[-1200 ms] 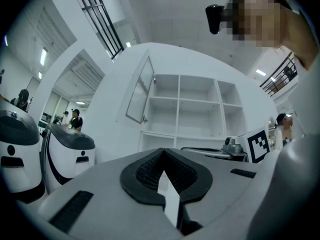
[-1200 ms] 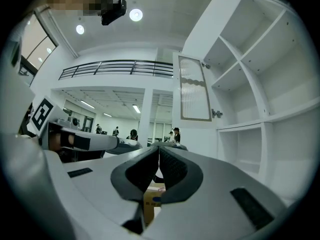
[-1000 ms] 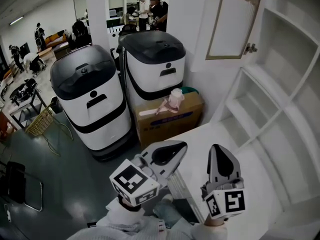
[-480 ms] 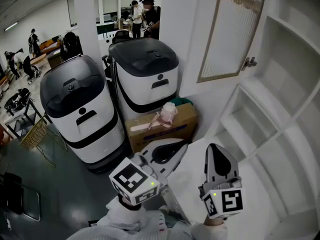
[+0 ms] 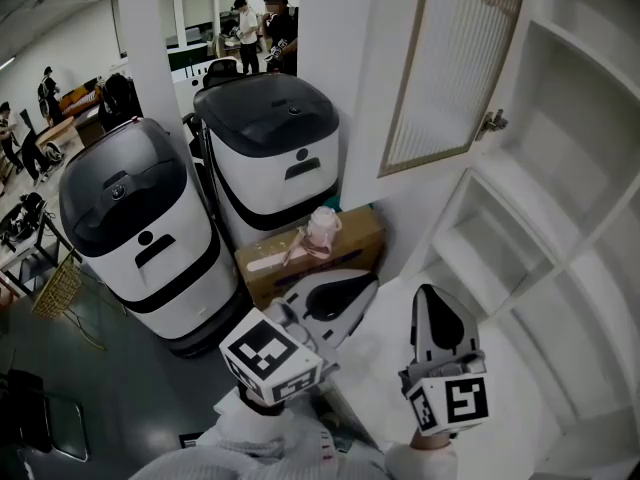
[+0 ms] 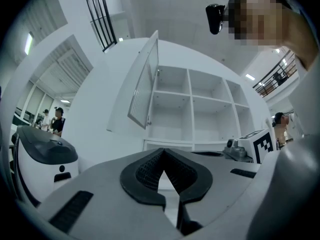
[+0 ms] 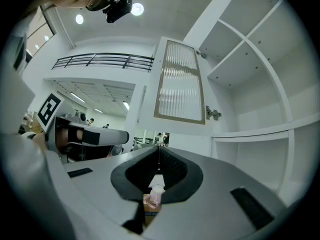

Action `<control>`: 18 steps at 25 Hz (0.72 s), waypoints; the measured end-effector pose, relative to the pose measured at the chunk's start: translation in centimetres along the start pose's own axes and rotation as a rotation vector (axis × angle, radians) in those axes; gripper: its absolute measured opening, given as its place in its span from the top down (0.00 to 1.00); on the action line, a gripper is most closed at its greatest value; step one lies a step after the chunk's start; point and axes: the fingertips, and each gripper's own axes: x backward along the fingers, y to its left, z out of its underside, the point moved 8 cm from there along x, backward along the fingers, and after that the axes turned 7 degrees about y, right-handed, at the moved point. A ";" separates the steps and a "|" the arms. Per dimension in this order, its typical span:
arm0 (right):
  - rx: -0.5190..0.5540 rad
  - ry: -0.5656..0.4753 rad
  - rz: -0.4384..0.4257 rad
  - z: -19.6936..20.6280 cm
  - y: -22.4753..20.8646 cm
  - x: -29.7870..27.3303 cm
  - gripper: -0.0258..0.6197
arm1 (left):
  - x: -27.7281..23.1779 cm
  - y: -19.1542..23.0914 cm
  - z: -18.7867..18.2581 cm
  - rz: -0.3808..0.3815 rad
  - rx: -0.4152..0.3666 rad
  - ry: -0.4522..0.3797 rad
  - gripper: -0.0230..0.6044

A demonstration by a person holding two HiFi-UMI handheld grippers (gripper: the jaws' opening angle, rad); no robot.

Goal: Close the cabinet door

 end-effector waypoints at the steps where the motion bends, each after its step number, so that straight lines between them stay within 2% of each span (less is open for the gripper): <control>1: -0.001 0.000 0.009 -0.1 -0.1 -0.2 0.94 | -0.2 0.4 -0.2 0.009 0.000 0.001 0.95; 8: -0.020 -0.001 0.074 -0.6 -0.7 -2.1 0.94 | -1.7 3.2 -1.2 0.056 -0.010 0.012 0.95; 18: -0.031 0.022 0.081 0.1 -0.4 -4.3 0.94 | -2.3 5.8 -0.7 0.056 -0.013 0.029 0.95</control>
